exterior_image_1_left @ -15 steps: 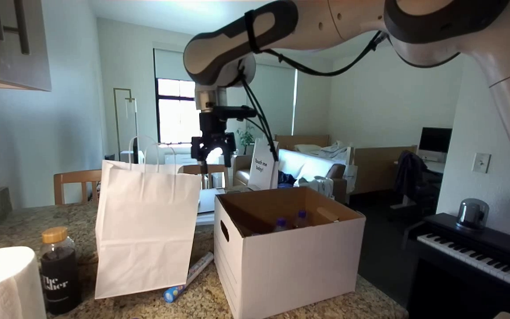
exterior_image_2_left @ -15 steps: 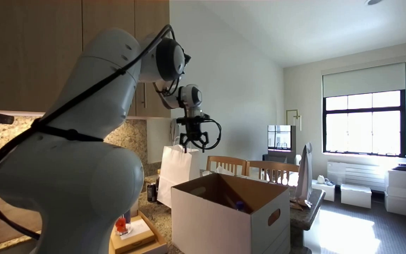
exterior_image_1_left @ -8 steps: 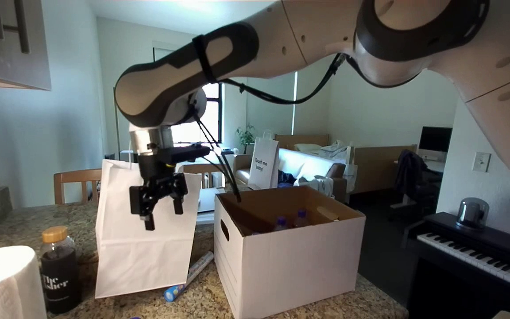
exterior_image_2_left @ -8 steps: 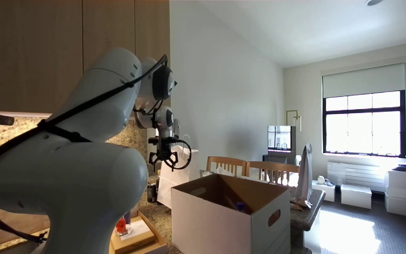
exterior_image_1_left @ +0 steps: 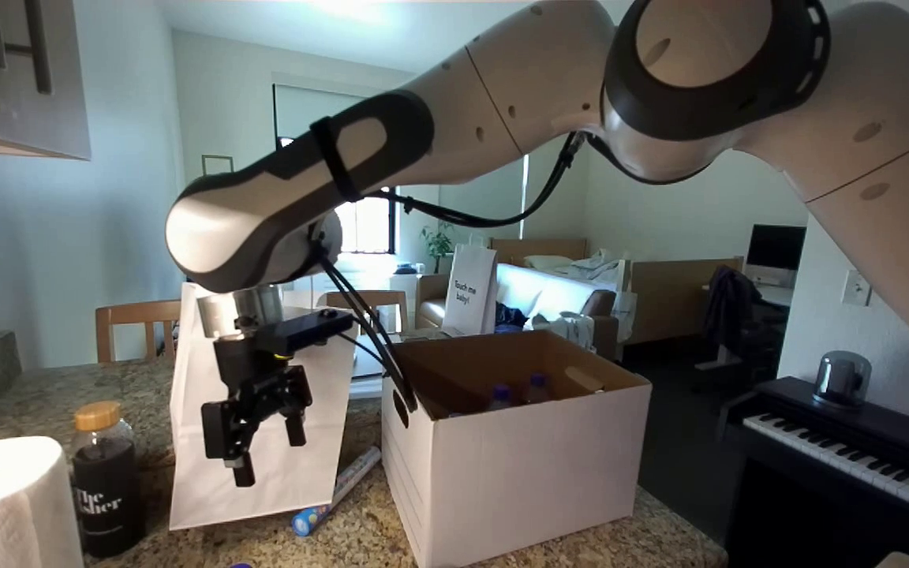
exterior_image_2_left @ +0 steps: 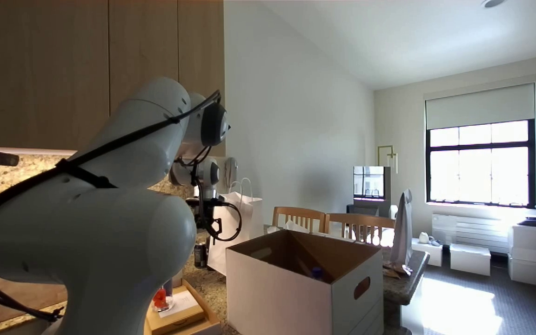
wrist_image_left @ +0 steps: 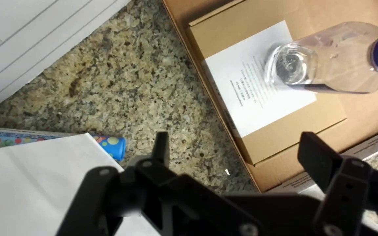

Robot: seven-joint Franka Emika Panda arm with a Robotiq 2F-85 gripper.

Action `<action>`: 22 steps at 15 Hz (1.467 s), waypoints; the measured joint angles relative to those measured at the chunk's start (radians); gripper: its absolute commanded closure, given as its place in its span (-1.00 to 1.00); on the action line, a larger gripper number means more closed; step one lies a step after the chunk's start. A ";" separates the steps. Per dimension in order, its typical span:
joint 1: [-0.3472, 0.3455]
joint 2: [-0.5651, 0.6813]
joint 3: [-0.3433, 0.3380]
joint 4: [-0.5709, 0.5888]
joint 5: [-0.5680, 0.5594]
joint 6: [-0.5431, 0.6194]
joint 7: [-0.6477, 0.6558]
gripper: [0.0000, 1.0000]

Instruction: Put two water bottles in the white storage box.

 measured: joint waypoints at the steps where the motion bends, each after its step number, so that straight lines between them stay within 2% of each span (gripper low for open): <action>1: 0.002 0.000 0.009 -0.009 0.000 0.020 -0.001 -1.00; 7: 0.077 -0.001 0.026 -0.103 0.000 0.236 0.034 -1.00; 12: 0.181 0.000 -0.030 -0.184 -0.022 0.407 0.219 -1.00; 17: 0.283 -0.041 -0.143 -0.213 -0.074 0.451 0.457 -1.00; 22: 0.293 -0.112 -0.164 -0.261 -0.061 0.390 0.521 -1.00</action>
